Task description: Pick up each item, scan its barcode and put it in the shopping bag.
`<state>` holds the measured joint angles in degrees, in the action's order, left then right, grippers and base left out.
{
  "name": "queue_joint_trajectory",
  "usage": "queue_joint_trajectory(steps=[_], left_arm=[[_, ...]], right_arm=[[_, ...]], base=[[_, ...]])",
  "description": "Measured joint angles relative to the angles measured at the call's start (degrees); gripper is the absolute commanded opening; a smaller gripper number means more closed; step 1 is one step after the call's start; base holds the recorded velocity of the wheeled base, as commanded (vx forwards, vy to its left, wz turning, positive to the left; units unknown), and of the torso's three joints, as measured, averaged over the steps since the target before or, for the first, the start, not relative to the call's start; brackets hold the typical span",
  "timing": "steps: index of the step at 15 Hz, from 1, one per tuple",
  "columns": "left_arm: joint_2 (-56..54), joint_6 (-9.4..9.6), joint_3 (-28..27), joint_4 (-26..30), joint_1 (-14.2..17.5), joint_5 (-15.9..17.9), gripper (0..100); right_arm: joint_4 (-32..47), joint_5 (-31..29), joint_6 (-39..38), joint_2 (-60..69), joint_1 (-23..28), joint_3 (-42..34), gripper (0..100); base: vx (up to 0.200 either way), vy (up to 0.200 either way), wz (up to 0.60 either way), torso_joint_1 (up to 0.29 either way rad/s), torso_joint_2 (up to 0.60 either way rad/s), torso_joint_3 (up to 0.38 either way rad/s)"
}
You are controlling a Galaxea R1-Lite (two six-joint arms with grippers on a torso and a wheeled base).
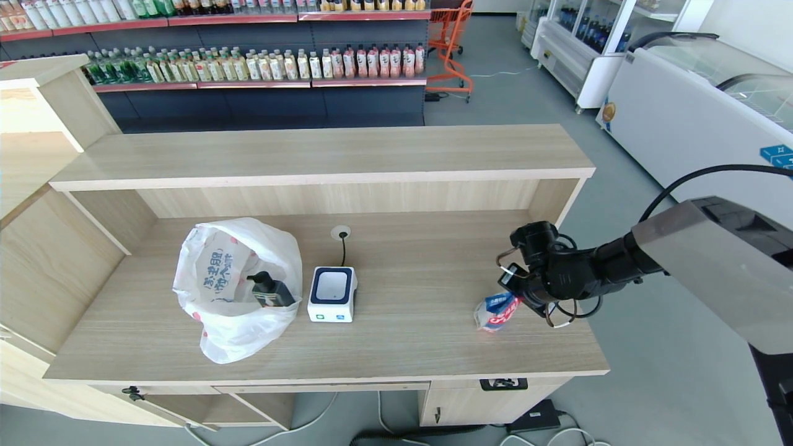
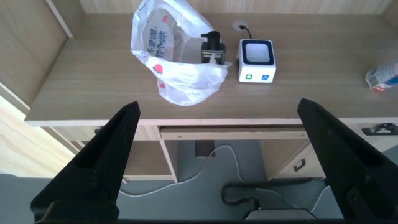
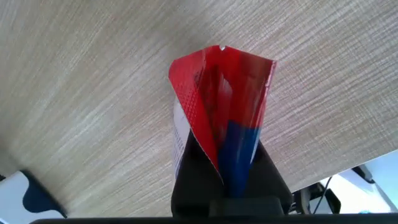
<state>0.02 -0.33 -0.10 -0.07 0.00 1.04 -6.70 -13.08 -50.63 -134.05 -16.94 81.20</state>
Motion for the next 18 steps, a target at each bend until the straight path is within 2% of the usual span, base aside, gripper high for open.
queue_joint_trajectory(steps=[4, 6, 8, 10, 12, 15, 16, 18], left_arm=[[0.0, 0.01, 0.0, 0.0, 0.0, 0.0, 100], [0.0, 0.01, 0.0, 0.0, 0.0, 0.0, 100], [0.0, 0.01, 0.0, 0.0, 0.0, 0.0, 100], [0.0, 0.0, 0.0, 0.0, 0.0, 0.0, 100], [0.0, 0.01, 0.0, 0.0, 0.0, 0.0, 100], [0.0, 0.0, 0.0, 0.0, 0.0, 0.0, 100], [0.0, 0.01, 0.0, 0.0, 0.0, 0.0, 100], [0.0, 0.01, 0.0, 0.0, 0.0, 0.0, 100]], right_arm=[[-1.9, 0.4, 2.0, 1.0, 0.0, -0.2, 0], [-3.3, 5.1, 3.2, 3.3, 0.5, -1.0, 0], [-8.4, 17.5, 10.3, 9.2, 2.2, -4.8, 0], [-17.3, 35.0, 22.8, 15.1, 5.7, -13.8, 0], [-26.6, 55.5, 34.1, 19.5, 9.9, -22.7, 0], [-31.6, 80.1, 44.9, 24.0, 15.0, -30.2, 0], [-32.1, 84.2, 46.7, 25.4, 15.9, -31.6, 0], [-32.4, 86.7, 48.0, 27.7, 16.7, -33.4, 0]], base=[[0.0, 0.0, 0.0, 0.0, 0.0, 0.0], [0.0, 0.0, 0.0, 0.0, 0.0, 0.0], [0.0, 0.0, 0.0, 0.0, 0.0, 0.0], [0.0, 0.0, 0.0, 0.0, 0.0, 0.0], [0.0, 0.0, 0.0, 0.0, 0.0, 0.0], [0.0, 0.0, 0.0, 0.0, 0.0, 0.0], [0.0, 0.0, 0.0, 0.0, 0.0, 0.0], [0.0, 0.0, 0.0, 0.0, 0.0, 0.0]])
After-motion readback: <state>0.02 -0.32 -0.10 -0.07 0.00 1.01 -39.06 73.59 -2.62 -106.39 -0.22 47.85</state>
